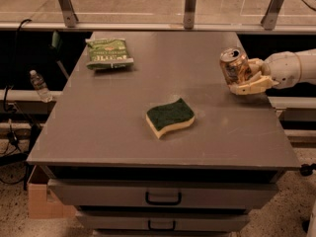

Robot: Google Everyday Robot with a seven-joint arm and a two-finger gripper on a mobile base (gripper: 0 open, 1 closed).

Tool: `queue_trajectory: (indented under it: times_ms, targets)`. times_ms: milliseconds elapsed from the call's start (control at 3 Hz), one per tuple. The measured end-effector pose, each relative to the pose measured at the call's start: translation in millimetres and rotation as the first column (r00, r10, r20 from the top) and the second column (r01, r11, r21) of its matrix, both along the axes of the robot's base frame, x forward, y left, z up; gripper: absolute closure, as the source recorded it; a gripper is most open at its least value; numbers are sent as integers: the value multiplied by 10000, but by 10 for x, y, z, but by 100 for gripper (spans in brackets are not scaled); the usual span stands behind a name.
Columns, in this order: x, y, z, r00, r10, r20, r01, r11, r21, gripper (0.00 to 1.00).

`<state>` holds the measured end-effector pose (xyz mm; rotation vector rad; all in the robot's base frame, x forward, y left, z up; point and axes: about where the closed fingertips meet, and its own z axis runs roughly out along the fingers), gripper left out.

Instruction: Place orange can upright

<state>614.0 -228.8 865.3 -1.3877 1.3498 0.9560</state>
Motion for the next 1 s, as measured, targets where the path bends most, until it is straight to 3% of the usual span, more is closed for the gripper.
queue_trajectory:
  times_ms: [333,667,1000]
  targets:
    - [23,-46,-154,9998,32,-176,-34,9999,-147,82]
    - [63,-85,-258,9998,38,-211,-43,9997,-228,52]
    - [63,-85,-250,9998,38,-211,-43,9997,-228,28]
